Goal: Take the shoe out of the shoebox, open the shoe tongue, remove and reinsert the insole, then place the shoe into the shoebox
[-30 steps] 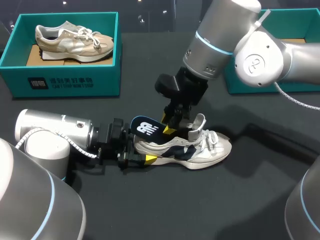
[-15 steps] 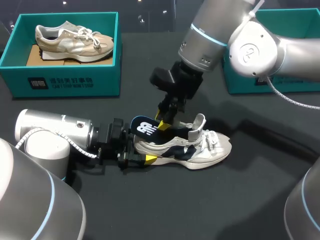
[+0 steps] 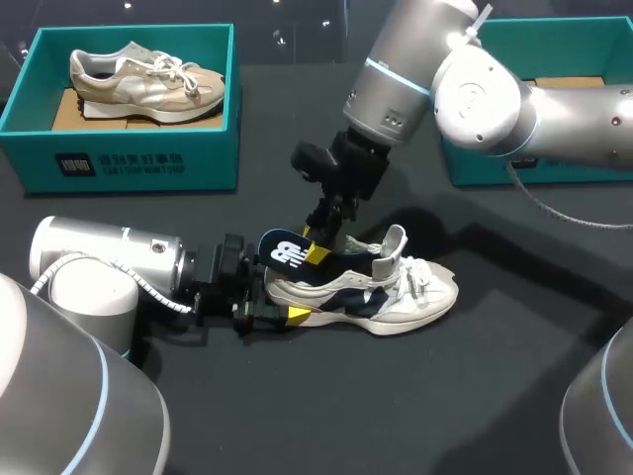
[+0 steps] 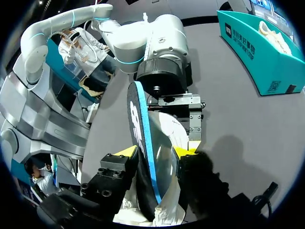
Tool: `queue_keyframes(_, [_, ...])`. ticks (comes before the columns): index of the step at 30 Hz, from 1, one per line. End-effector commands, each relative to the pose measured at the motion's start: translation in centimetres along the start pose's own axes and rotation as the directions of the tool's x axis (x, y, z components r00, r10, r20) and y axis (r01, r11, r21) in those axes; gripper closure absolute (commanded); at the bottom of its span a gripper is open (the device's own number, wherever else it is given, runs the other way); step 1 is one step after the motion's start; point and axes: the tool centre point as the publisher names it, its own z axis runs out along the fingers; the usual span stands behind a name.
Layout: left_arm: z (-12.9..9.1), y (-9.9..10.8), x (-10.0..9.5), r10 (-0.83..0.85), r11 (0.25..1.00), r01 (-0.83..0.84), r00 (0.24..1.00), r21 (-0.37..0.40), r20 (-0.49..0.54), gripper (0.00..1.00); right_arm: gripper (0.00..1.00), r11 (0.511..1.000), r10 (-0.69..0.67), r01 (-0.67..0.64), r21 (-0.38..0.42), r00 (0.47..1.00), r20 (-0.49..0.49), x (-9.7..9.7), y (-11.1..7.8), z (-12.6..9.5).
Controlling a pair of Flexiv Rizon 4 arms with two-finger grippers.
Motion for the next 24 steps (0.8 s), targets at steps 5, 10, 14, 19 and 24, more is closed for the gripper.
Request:
queue_keyframes(5, [0.1, 0.0, 0.0, 0.000, 1.000, 0.000, 1.000, 0.000, 0.001, 1.00, 0.60, 0.997, 0.026, -0.030, -0.069, 0.998, -0.051, 0.8, -0.9, 0.6])
queue_keyframes(10, [0.1, 0.0, 0.0, 0.000, 1.000, 0.000, 1.000, 0.000, 0.001, 1.00, 0.61, 0.993, 0.045, -0.053, -0.105, 0.995, -0.084, 0.9, -1.1, 1.2])
queue_keyframes(14, [0.1, 0.0, 0.0, 0.000, 1.000, 0.000, 1.000, 0.000, 0.001, 1.00, 0.63, 0.991, 0.055, -0.066, -0.119, 0.994, -0.096, 1.0, -1.1, 1.6])
queue_keyframes(19, [0.1, 0.0, 0.0, 0.000, 1.000, 0.000, 1.000, 0.000, 0.001, 1.00, 0.74, 0.989, 0.069, -0.080, -0.126, 0.994, -0.088, 1.3, -0.8, 1.6])
queue_keyframes(24, [0.1, 0.0, 0.0, 0.000, 1.000, 0.000, 1.000, 0.000, 0.001, 1.00, 0.95, 0.989, 0.067, -0.076, -0.126, 0.995, -0.078, 1.6, -0.4, 1.4])
